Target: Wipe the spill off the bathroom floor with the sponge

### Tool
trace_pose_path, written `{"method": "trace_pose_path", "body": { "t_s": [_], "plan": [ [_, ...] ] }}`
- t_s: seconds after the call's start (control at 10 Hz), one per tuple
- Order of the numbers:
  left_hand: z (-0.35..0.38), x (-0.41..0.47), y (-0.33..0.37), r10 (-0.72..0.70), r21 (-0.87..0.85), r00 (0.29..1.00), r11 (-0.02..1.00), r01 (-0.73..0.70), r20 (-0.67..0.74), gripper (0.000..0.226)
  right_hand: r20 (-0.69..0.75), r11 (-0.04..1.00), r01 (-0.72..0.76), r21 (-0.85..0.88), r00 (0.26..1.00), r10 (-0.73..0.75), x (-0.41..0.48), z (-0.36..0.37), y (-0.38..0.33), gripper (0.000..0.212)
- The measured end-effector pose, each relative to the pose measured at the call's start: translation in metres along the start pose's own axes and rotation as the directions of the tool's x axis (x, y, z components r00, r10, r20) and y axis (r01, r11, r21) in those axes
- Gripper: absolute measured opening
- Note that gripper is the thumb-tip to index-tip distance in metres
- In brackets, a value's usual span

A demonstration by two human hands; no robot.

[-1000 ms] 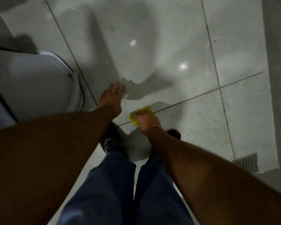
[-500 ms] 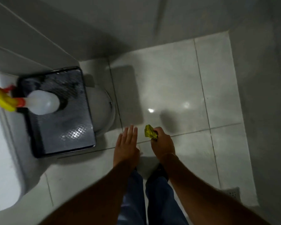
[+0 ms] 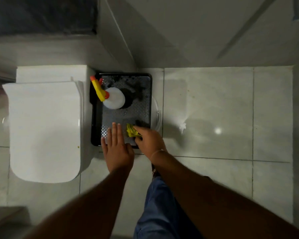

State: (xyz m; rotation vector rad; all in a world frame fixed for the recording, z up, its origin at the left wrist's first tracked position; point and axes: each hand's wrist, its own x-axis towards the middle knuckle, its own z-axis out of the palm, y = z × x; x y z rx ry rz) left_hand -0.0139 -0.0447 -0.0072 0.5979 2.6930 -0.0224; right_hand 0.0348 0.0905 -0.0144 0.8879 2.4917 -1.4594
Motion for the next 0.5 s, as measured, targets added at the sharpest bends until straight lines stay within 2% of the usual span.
{"method": "trace_pose_path", "body": {
  "t_s": [0.1, 0.2, 0.3, 0.4, 0.5],
  "plan": [
    [-0.003, 0.013, -0.022, -0.024, -0.020, 1.000, 1.000, 0.023, -0.015, 0.083, 0.002, 0.989, 0.017, -0.144, 1.000, -0.017, 0.019, 0.024, -0.011, 0.050],
    [0.001, 0.020, -0.031, -0.003, -0.024, 1.000, 1.000, 0.003, -0.006, 0.082, 0.203, 0.961, 0.021, -0.275, 0.979, 0.037, 0.019, 0.052, -0.013, 0.026],
    [0.003, 0.020, -0.030, -0.003, 0.001, 1.000, 1.000, 0.003, 0.009, 0.081, 0.238, 0.942, 0.081, -0.325, 0.971, -0.001, -0.007, 0.065, -0.006, 0.026],
    [-0.001, 0.016, -0.011, 0.033, 0.051, 0.999, 0.998, -0.034, 0.026, 0.080, 0.089, 0.939, 0.076, -0.336, 0.995, -0.048, -0.028, 0.048, 0.020, 0.048],
    [-0.008, 0.004, 0.024, 0.211, 0.108, 0.976, 0.970, -0.216, 0.060, 0.077, -0.146, 0.903, -0.126, -0.411, 0.987, 0.071, -0.049, 0.000, 0.049, 0.066]
  ]
}}
